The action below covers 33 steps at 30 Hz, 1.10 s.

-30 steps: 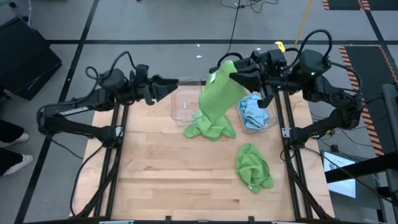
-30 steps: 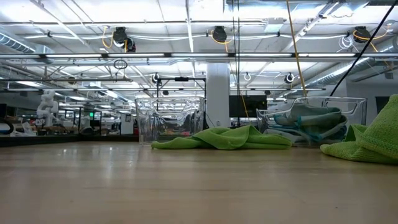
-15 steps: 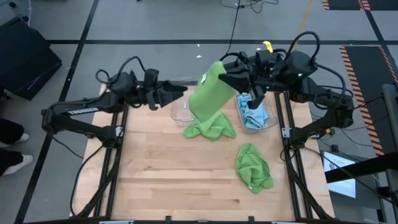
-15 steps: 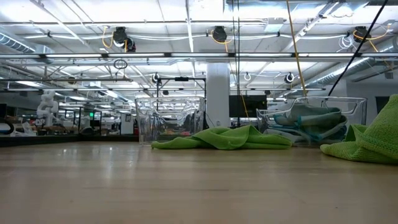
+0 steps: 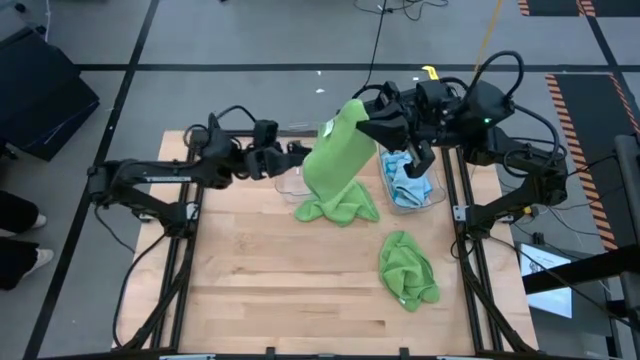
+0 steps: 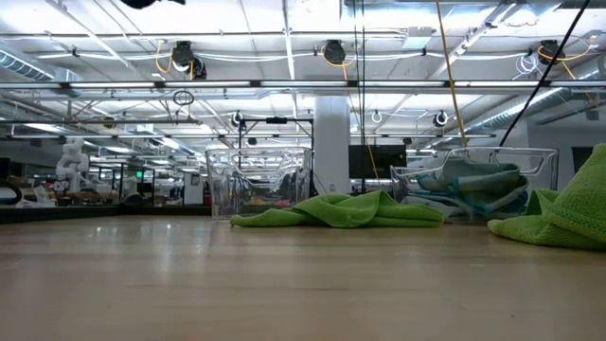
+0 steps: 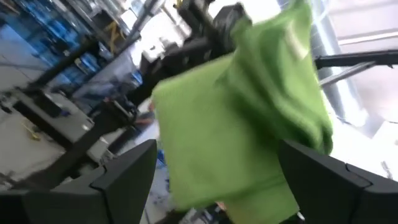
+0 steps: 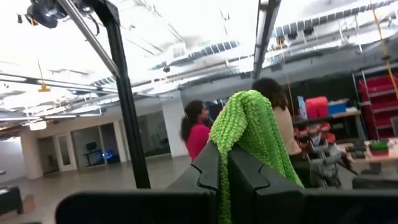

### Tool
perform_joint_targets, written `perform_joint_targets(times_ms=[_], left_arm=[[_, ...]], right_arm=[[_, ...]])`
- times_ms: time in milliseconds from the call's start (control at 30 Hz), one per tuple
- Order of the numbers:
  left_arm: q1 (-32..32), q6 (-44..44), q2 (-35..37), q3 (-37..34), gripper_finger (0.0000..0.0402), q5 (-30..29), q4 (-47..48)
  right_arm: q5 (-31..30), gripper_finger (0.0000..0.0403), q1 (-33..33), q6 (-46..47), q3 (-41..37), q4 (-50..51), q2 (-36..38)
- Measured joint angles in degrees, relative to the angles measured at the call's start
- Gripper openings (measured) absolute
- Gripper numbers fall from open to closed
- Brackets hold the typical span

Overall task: Fold microfiber towels
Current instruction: Fold the bottom left green microfiber towel

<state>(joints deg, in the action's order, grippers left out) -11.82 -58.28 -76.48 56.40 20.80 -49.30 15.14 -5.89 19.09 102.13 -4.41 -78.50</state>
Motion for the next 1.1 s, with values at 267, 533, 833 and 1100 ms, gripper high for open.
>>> perform_joint_targets(times_ms=[267, 533, 833, 1100], left_arm=[[2.4, -4.9, -5.7, 0.0, 0.0335, -2.7, -14.6], [3.3, -5.5, -5.9, 1.2, 0.0335, -5.8, -18.9], [3.6, -1.1, -5.2, 6.0, 0.0335, -7.1, -17.9], [3.6, 4.0, -5.2, 6.7, 0.0316, -9.4, -14.4]], right_arm=[[0.1, 0.0004, -1.3, 2.1, 0.0, -1.7, -0.4], [0.0, 0.0004, -1.4, 4.2, 0.0, 3.3, -2.0], [0.1, 0.0004, -1.6, 5.0, 0.0, 7.4, -3.0], [-0.1, 0.0004, -1.7, 5.4, 0.0, 9.5, -3.0]])
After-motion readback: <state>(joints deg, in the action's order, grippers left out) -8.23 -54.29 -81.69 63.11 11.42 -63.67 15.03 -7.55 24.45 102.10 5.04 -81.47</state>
